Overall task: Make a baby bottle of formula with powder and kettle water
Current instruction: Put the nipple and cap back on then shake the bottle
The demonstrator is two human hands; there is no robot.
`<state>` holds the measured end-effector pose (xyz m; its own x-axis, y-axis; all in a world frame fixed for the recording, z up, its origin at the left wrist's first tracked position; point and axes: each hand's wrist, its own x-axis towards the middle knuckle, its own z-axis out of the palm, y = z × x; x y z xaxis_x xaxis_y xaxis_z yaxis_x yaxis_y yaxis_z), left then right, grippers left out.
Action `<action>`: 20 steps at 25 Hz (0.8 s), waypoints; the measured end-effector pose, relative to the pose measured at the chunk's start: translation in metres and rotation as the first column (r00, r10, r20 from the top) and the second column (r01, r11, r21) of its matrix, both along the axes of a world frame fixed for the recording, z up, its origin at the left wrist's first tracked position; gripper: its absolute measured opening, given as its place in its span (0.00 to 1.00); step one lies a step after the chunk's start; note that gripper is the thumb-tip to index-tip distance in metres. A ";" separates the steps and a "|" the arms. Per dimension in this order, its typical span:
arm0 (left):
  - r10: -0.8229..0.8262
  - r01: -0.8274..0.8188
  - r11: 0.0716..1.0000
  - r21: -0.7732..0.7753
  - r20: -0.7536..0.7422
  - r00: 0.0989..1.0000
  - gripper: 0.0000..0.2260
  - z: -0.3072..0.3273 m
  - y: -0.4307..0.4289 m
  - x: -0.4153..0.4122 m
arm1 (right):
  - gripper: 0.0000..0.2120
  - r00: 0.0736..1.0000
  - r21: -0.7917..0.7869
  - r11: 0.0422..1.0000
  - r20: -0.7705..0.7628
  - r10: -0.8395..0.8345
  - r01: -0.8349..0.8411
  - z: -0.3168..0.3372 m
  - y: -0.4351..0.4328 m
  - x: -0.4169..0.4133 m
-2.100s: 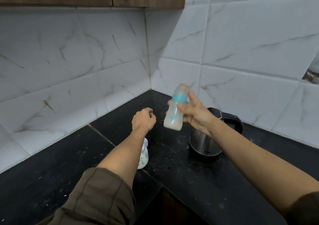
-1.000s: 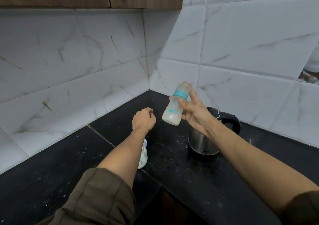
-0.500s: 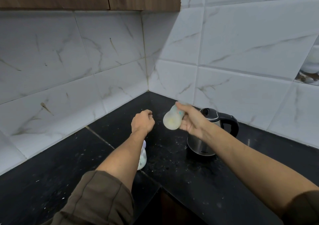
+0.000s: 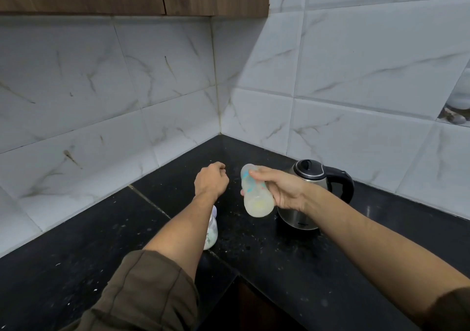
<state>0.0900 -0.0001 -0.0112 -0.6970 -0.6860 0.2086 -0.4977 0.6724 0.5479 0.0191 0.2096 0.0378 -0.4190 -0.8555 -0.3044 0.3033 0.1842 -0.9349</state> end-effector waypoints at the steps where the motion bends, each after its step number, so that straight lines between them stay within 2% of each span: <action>1: -0.001 0.001 1.000 0.002 0.000 1.000 0.16 0.000 0.000 0.000 | 0.22 0.998 -0.005 0.998 0.011 -0.061 0.061 0.004 -0.001 0.000; 3: -0.004 0.004 1.000 0.002 -0.002 1.000 0.16 0.000 0.001 0.000 | 0.20 0.971 0.019 0.973 0.070 -0.230 0.229 0.008 -0.002 -0.002; 4: -0.004 0.004 1.000 0.002 -0.003 1.000 0.16 0.000 0.001 0.000 | 0.20 0.968 0.034 0.970 0.071 -0.241 0.240 0.009 -0.003 -0.003; 7: -0.001 0.001 1.000 -0.004 0.006 1.000 0.16 0.002 0.000 -0.001 | 0.26 0.998 0.052 0.998 -0.039 -0.044 0.046 0.003 -0.002 -0.005; 8: -0.004 0.004 1.000 -0.011 0.009 1.000 0.16 0.002 0.000 -0.001 | 0.26 0.998 0.036 0.999 -0.049 -0.027 0.029 0.003 -0.002 -0.005; 9: -0.006 0.007 1.000 -0.014 0.009 1.000 0.16 0.002 0.000 -0.002 | 0.23 0.997 0.016 0.998 -0.037 -0.062 0.062 0.005 -0.002 -0.006; 12: -0.007 0.007 1.000 -0.010 0.009 1.000 0.16 0.003 0.000 -0.003 | 0.19 0.940 -0.018 0.946 0.112 -0.321 0.325 0.013 -0.007 -0.008; 13: -0.010 0.010 1.000 -0.005 0.007 1.000 0.16 0.003 0.000 -0.004 | 0.20 0.941 0.001 0.947 0.110 -0.320 0.322 0.014 -0.008 -0.008; 16: -0.022 0.022 1.000 0.002 0.011 1.000 0.16 0.002 0.001 -0.006 | 0.24 0.996 0.052 0.995 -0.013 -0.084 0.084 0.009 -0.010 -0.004; 17: -0.019 0.019 1.000 -0.001 0.012 1.000 0.16 0.003 0.001 -0.006 | 0.24 0.998 0.046 0.997 -0.036 -0.054 0.056 0.009 -0.009 -0.004; 18: -0.013 0.013 1.000 -0.004 0.012 1.000 0.16 0.003 0.000 -0.006 | 0.23 0.996 0.025 0.996 -0.025 -0.083 0.083 0.010 -0.010 -0.006; 20: -0.011 0.011 1.000 -0.008 0.011 1.000 0.16 0.003 -0.001 -0.006 | 0.21 0.956 -0.004 0.958 0.076 -0.285 0.286 0.012 -0.011 -0.011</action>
